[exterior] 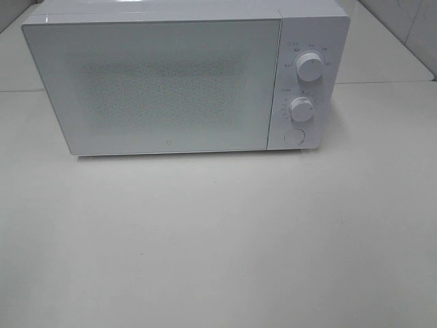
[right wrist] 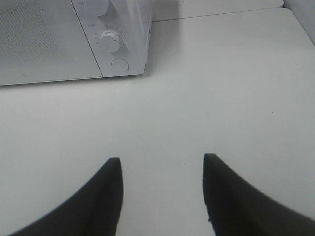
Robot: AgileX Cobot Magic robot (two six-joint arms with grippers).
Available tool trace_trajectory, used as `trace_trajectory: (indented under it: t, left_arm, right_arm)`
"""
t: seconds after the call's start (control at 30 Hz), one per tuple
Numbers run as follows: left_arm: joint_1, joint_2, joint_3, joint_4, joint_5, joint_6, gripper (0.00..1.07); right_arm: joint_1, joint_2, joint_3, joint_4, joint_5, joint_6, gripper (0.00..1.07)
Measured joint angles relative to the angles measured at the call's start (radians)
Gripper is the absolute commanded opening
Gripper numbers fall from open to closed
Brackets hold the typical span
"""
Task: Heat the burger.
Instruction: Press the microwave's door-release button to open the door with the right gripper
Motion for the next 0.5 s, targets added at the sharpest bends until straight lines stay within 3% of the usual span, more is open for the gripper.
trace_trajectory:
  t: [0.5]
  left_arm:
    - [0.000,0.000,0.000,0.000,0.000,0.000,0.00]
  right_arm:
    - [0.000,0.000,0.000,0.000,0.000,0.000,0.50]
